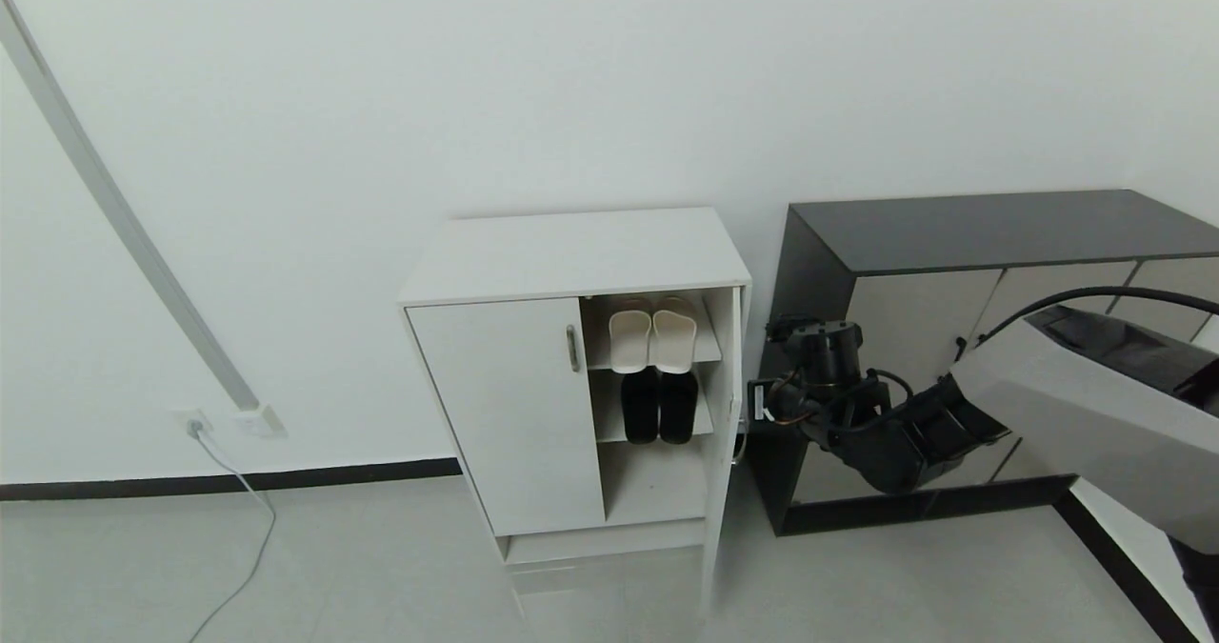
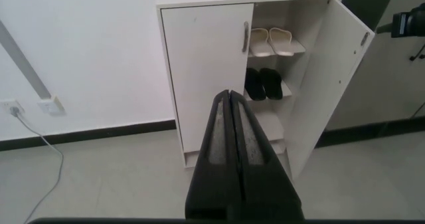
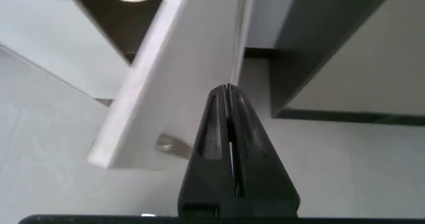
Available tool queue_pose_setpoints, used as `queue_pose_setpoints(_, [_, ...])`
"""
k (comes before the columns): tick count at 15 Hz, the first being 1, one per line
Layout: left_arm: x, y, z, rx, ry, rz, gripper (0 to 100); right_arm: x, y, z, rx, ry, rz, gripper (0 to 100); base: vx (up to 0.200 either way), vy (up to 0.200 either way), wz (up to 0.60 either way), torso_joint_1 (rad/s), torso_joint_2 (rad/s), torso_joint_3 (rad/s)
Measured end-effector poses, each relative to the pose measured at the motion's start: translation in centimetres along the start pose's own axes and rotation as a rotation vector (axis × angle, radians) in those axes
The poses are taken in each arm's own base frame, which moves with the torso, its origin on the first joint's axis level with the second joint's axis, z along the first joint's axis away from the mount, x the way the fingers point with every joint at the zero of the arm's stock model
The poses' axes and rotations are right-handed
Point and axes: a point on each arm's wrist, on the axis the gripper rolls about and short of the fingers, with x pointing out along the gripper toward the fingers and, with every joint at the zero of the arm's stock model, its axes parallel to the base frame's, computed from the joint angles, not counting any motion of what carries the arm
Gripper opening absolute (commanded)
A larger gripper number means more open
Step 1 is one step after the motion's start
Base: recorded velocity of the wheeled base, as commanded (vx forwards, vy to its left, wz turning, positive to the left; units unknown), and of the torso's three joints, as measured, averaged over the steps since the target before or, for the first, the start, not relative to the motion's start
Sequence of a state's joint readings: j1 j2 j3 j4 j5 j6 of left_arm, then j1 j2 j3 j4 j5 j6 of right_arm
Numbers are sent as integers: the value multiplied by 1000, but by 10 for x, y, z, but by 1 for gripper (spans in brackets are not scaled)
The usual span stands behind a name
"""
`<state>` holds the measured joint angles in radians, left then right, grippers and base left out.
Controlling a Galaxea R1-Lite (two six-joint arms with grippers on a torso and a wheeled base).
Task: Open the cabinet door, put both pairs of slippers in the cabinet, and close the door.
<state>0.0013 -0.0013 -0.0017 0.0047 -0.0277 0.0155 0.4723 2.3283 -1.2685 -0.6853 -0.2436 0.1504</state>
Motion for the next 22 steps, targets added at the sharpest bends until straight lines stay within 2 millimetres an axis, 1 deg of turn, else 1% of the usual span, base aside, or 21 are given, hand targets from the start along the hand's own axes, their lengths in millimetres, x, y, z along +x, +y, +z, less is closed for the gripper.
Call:
queue_pose_setpoints(3, [0,0,0,0,0,0,0,12,8,-1,10,-19,28,0,0,0,0,0,0,0])
queue_pose_setpoints(5, [0,0,0,0,0,0,0,18,20,0,49,-41,78,0,0,0,0,0,0,0])
queue_pose_setpoints(7, [0,0,0,0,0,0,0,19,30,3,112,-97,153,0,0,0,0,0,0,0])
queue_pose_setpoints(8, [0,0,0,0,0,0,0,18,33,8,145,-159,199,0,0,0,0,0,0,0])
queue_pose_setpoints(12, [0,0,0,-1,0,0,0,16,32,1,153,-158,222,0,0,0,0,0,0,0])
queue_pose_setpoints(14, [0,0,0,-1,0,0,0,9,30,-6,127,-146,287,0,0,0,0,0,0,0])
queue_pose_setpoints(16, [0,0,0,0,0,0,0,0,24,-20,56,-143,362,0,0,0,0,0,0,0])
queue_pose_setpoints(19, [0,0,0,0,0,0,0,-22,13,-46,-66,-104,420,0,200,0,0,2,1,2])
queue_pose_setpoints(22, [0,0,0,0,0,0,0,-50,20,-61,-101,-77,500,0,200,0,0,-9,-2,4])
